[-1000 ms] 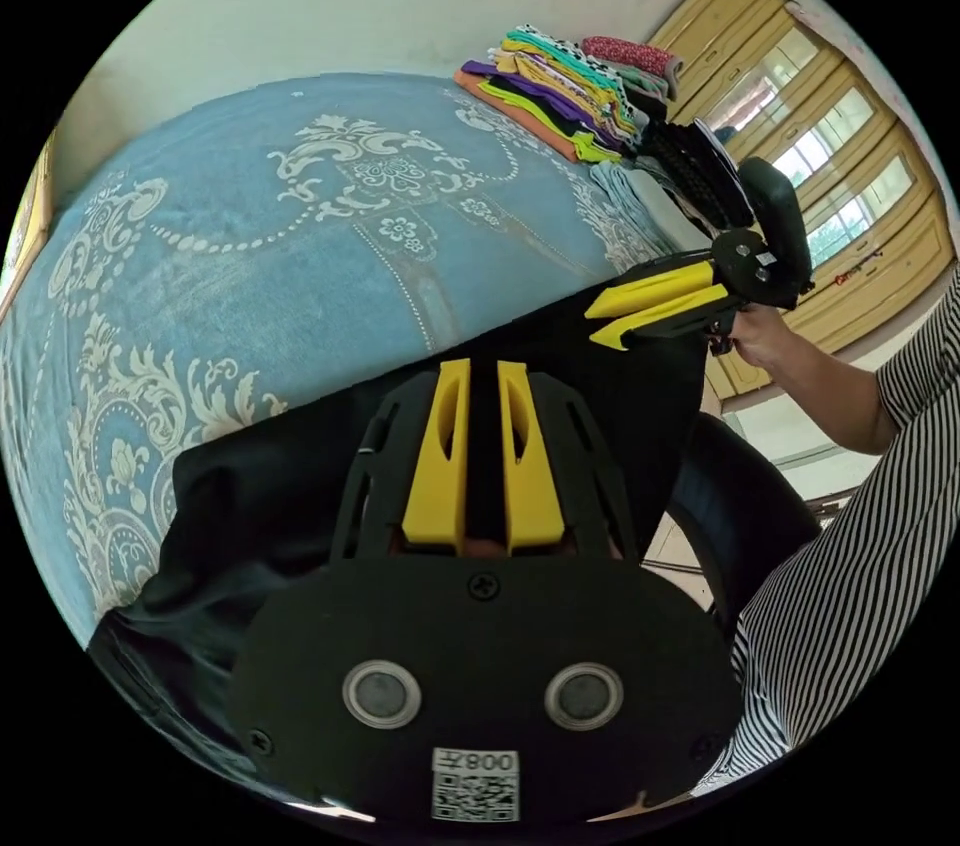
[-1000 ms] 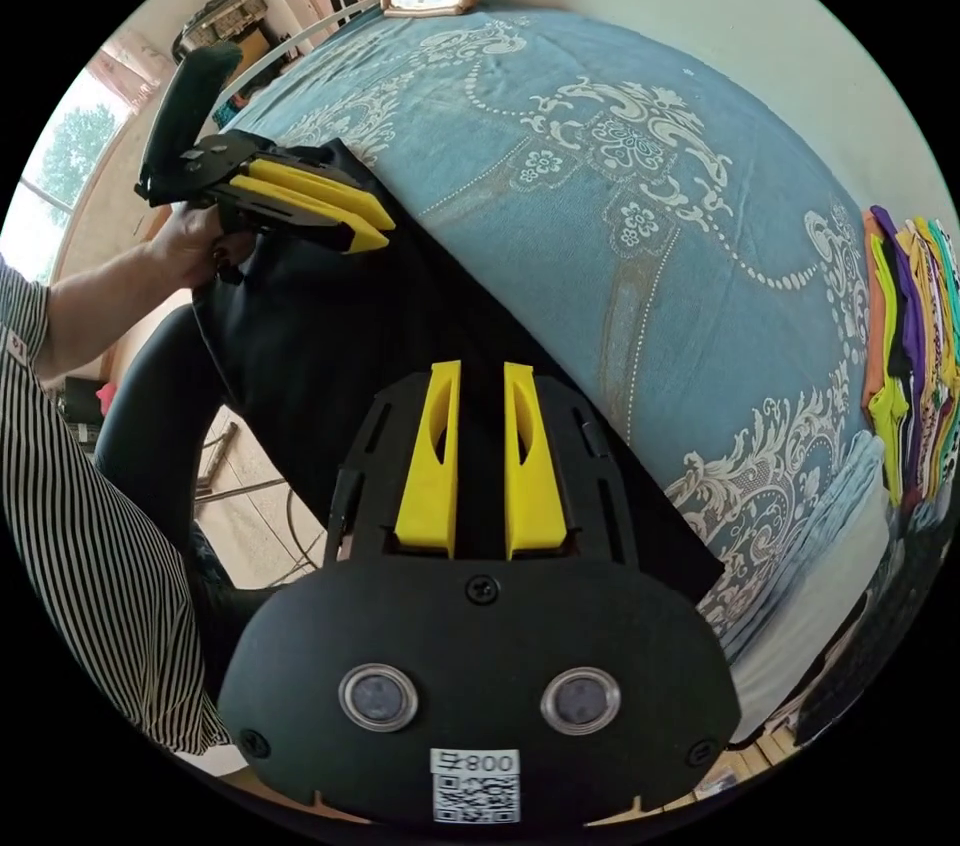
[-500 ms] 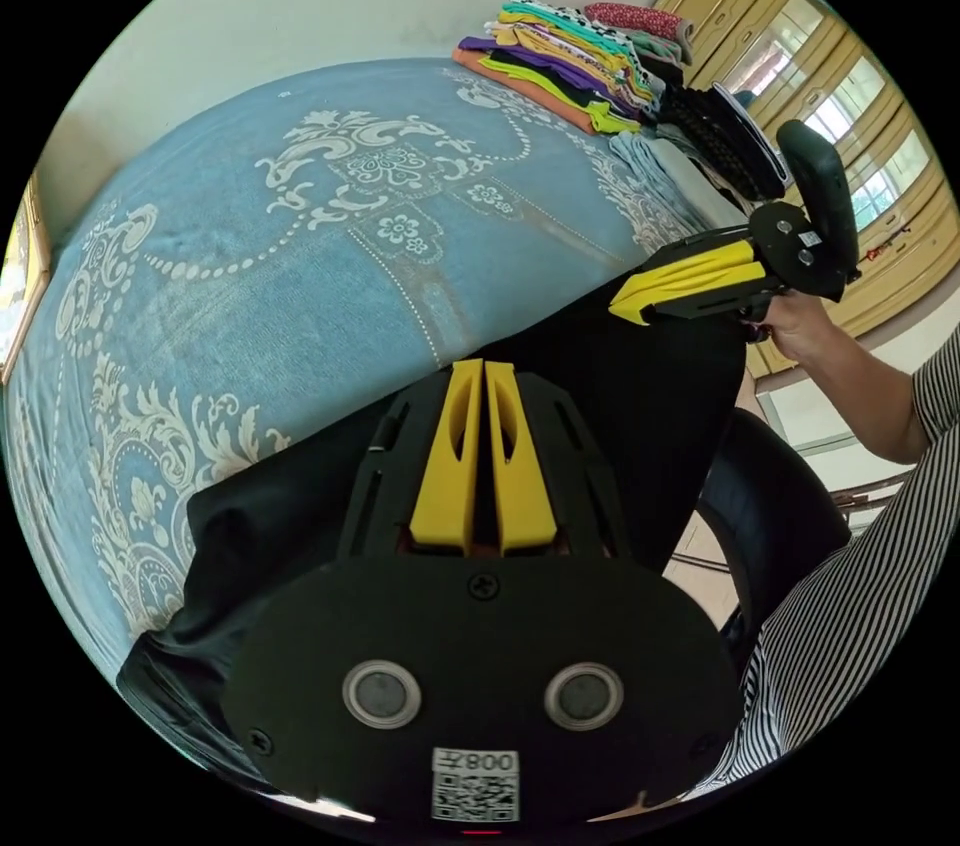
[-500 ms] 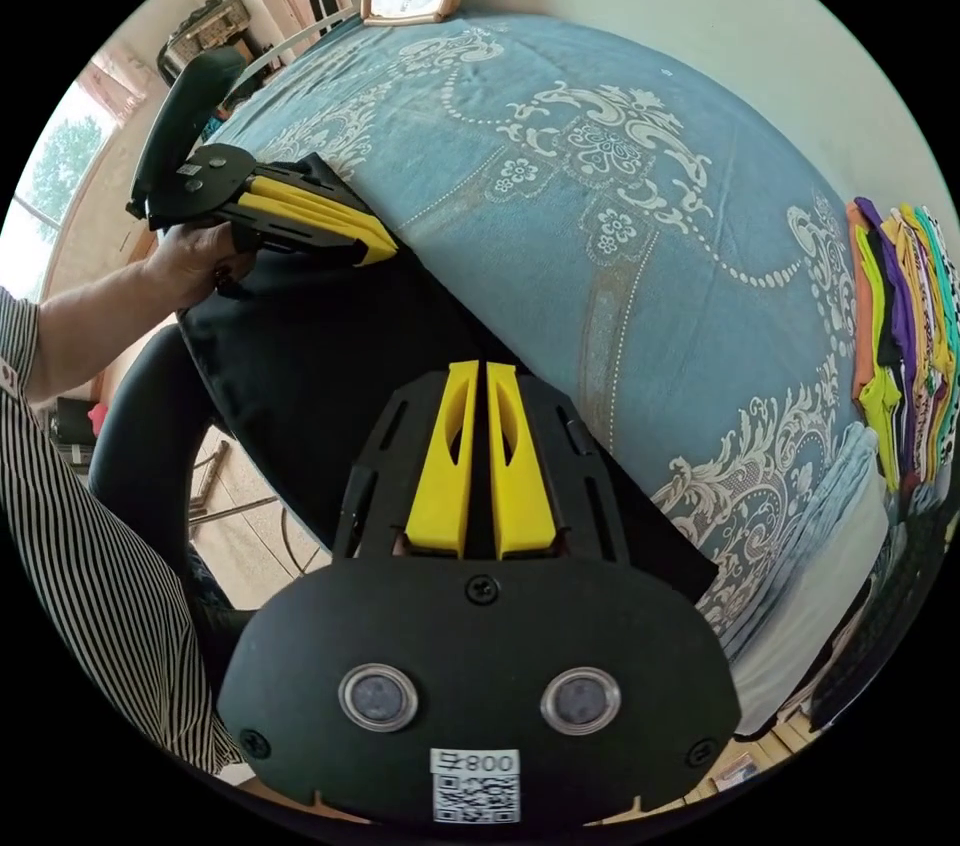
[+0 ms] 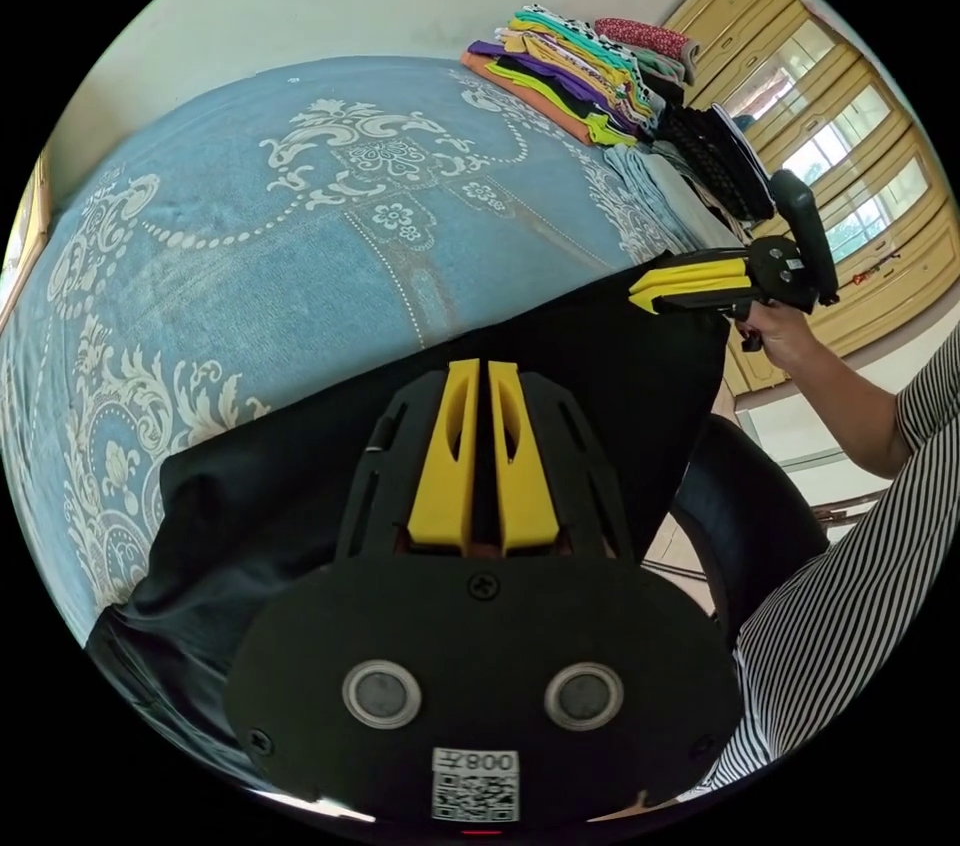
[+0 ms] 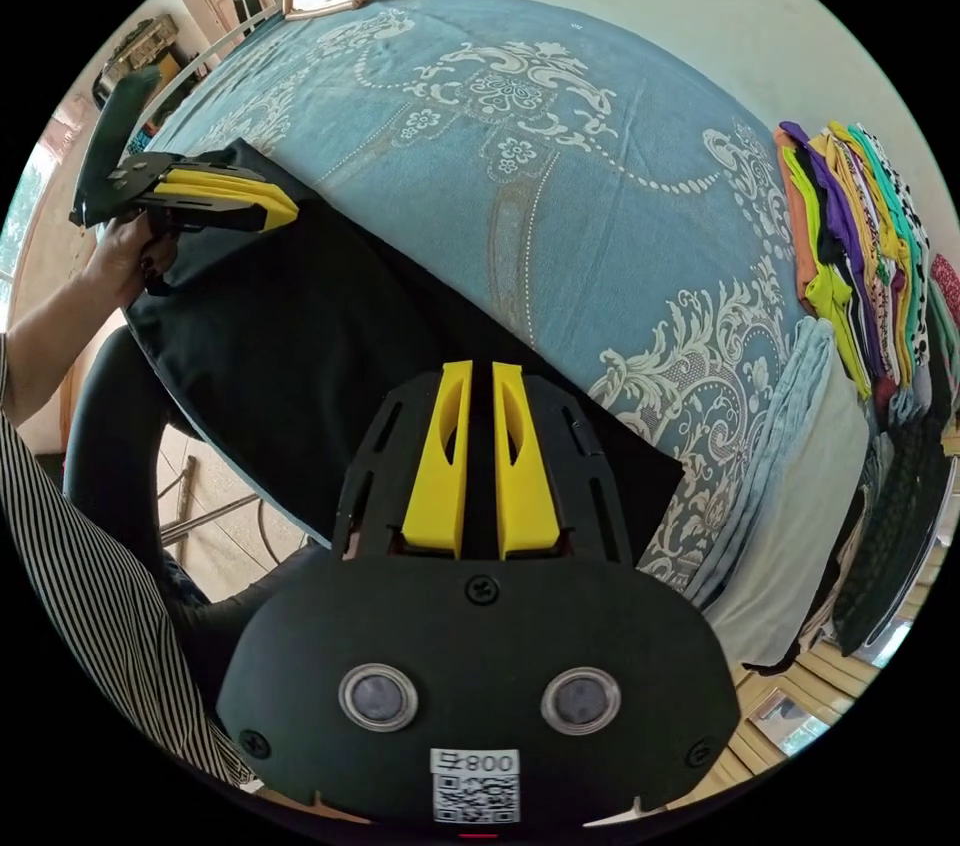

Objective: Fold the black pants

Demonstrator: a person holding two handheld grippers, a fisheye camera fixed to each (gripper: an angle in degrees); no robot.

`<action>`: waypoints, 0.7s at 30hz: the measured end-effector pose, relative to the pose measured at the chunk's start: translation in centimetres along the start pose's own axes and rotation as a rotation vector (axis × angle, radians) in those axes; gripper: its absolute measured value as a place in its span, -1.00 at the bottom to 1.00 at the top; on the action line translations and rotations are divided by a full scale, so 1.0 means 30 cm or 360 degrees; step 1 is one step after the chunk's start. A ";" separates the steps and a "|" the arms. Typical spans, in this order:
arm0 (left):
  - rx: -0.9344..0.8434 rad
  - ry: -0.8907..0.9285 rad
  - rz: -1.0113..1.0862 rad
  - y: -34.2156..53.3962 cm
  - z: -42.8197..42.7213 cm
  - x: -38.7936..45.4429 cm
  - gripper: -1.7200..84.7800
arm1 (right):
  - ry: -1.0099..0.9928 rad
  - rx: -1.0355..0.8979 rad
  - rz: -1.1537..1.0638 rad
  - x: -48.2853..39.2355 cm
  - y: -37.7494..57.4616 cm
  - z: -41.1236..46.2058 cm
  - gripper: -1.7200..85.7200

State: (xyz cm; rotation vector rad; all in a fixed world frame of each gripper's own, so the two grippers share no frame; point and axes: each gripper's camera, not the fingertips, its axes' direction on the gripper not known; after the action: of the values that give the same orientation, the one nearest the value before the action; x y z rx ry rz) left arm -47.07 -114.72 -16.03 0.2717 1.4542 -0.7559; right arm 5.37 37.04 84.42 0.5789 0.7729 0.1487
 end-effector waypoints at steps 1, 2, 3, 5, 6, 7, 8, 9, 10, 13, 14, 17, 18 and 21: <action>-0.0006 0.0000 0.0001 -0.004 0.003 0.002 -0.93 | 0.0022 0.0002 -0.0022 -0.007 0.002 0.005 -0.87; -0.0015 0.0003 0.0000 -0.011 0.009 0.004 -0.93 | 0.0043 0.0015 -0.0052 -0.012 0.010 0.008 -0.88; -0.0016 0.0014 -0.0005 -0.018 0.013 0.004 -0.93 | 0.0039 0.0021 -0.0045 -0.010 0.015 0.008 -0.88; -0.0017 0.0025 -0.0010 -0.028 0.016 0.006 -0.94 | -0.0035 0.0039 -0.0001 0.007 0.034 0.008 -0.92; -0.0014 0.0025 -0.0009 -0.034 0.015 0.011 -0.94 | -0.0040 0.0042 0.0014 0.013 0.039 0.007 -0.93; -0.0010 0.0025 -0.0008 -0.037 0.014 0.014 -0.94 | -0.0073 0.0059 0.0046 0.025 0.048 -0.001 -0.94; 0.0002 0.0027 -0.0004 -0.043 0.008 0.021 -0.94 | -0.0091 0.0093 0.0078 0.038 0.060 -0.013 -0.94; 0.0019 0.0039 0.0007 -0.051 0.000 0.031 -0.94 | -0.0094 0.0112 0.0089 0.044 0.068 -0.021 -0.95; 0.0031 0.0044 0.0014 -0.056 -0.004 0.036 -0.94 | -0.0100 0.0138 0.0102 0.058 0.085 -0.038 -0.95; 0.0073 0.0083 0.0064 -0.086 -0.016 0.062 -0.91 | 0.0007 0.0127 0.0180 0.099 0.126 -0.058 -0.95; 0.0067 0.0111 0.0086 -0.103 -0.010 0.070 -0.90 | 0.0066 0.0072 0.0193 0.113 0.138 -0.054 -0.94; 0.0039 0.0120 0.0157 -0.146 0.017 0.101 -0.89 | 0.0082 0.0061 0.0184 0.136 0.167 -0.053 -0.91; 0.0008 0.0108 0.0187 -0.163 0.034 0.114 -0.89 | 0.0071 0.0058 0.0178 0.139 0.169 -0.050 -0.91; -0.0093 0.0086 0.0209 -0.194 0.087 0.130 -0.90 | 0.0083 0.0005 0.0133 0.140 0.162 -0.007 -0.92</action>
State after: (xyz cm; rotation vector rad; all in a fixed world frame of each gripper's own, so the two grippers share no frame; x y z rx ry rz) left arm -48.78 -121.77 -17.80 0.3412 1.4914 -0.6028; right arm 8.61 42.59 84.36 0.6123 0.7997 0.2402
